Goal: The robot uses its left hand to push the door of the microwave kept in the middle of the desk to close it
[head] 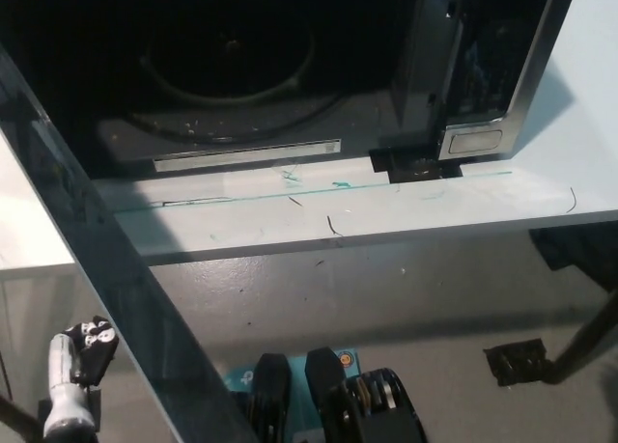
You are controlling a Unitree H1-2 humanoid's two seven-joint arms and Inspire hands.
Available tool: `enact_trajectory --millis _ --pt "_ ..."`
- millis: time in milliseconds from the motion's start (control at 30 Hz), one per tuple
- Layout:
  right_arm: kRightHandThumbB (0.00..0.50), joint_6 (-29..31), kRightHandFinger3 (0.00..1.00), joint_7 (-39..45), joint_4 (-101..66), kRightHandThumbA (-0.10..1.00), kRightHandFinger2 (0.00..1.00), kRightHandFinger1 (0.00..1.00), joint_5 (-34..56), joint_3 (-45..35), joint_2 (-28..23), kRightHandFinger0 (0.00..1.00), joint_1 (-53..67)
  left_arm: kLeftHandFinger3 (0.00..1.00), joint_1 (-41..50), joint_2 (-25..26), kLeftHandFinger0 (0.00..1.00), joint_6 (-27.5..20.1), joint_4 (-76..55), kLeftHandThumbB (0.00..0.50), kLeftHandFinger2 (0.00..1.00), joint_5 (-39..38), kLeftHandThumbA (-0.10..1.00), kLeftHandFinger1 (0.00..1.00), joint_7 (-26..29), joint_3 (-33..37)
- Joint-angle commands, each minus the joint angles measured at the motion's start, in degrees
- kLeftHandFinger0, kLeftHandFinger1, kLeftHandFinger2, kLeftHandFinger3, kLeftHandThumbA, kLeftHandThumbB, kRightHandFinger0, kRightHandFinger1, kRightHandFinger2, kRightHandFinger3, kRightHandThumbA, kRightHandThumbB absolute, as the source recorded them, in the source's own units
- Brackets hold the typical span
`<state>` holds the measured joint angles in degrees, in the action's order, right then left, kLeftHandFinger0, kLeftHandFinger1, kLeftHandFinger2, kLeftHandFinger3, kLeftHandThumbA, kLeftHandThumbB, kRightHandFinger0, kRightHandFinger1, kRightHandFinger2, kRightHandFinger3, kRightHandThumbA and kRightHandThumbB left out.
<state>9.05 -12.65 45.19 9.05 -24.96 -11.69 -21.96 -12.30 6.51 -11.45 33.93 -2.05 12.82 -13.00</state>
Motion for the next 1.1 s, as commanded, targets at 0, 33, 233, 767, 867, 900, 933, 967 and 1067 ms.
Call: enact_trajectory --millis 0,33,233,767,867,900,933,967,1067 --pt "0.067 1.41 0.66 -1.23 -2.13 -0.05 0.49 0.45 1.04 -0.30 -1.63 0.41 -1.83 0.33 3.84 -0.70 0.00 1.04 -9.31 0.067 0.14 -2.52 -0.10 0.01 -2.45 -0.05" --pt "0.065 1.38 0.67 -1.29 -2.22 -0.04 0.54 0.48 0.97 -0.21 -1.77 0.43 -1.91 0.34 5.25 -0.87 0.00 1.25 -12.46 0.074 0.18 -3.11 -0.10 0.02 -3.04 -0.12" --pt "0.068 1.70 0.68 -0.88 -1.03 -0.03 0.58 0.51 1.46 -0.20 -2.09 0.48 -2.65 0.21 16.24 -1.39 0.00 4.90 -35.75 0.101 0.07 -1.73 -0.10 0.00 -2.39 -0.66" --pt "0.064 2.94 0.67 -1.16 -0.39 -0.02 0.59 0.52 0.78 0.50 -2.10 0.46 -0.30 0.28 17.03 5.44 0.02 -14.74 -53.38 0.070 0.06 7.18 0.01 0.02 -5.02 0.54" --pt "0.094 2.62 0.63 -2.19 0.26 -0.02 0.56 0.49 0.85 0.20 -1.86 0.43 -0.48 0.30 13.50 6.33 0.00 -11.45 -60.00 0.059 0.09 6.17 0.02 0.00 -7.89 3.11" --pt "0.105 2.62 0.62 -2.15 0.24 -0.03 0.54 0.47 0.98 0.14 -1.79 0.41 -0.47 0.31 13.27 6.52 0.00 -11.02 -60.49 0.050 0.09 6.31 0.05 0.00 -8.22 3.34" --pt "0.104 2.66 0.62 -1.97 -0.17 -0.04 0.53 0.45 1.27 -0.01 -1.71 0.38 -0.18 0.27 12.08 6.79 0.00 -9.29 -61.69 0.044 0.08 7.09 0.08 0.00 -9.06 4.25" --pt "0.119 2.46 0.60 -2.10 -0.35 -0.05 0.48 0.40 1.57 -0.23 -1.60 0.33 -0.16 0.26 11.64 6.91 0.00 -9.05 -61.62 0.044 0.05 6.88 0.05 0.00 -9.26 4.63" --pt "0.119 1.57 0.57 -2.60 -0.26 -0.06 0.43 0.35 1.99 -0.52 -1.52 0.30 -0.43 0.22 8.85 7.13 0.00 -9.84 -59.88 0.045 0.00 8.24 0.10 0.00 -9.34 5.71"
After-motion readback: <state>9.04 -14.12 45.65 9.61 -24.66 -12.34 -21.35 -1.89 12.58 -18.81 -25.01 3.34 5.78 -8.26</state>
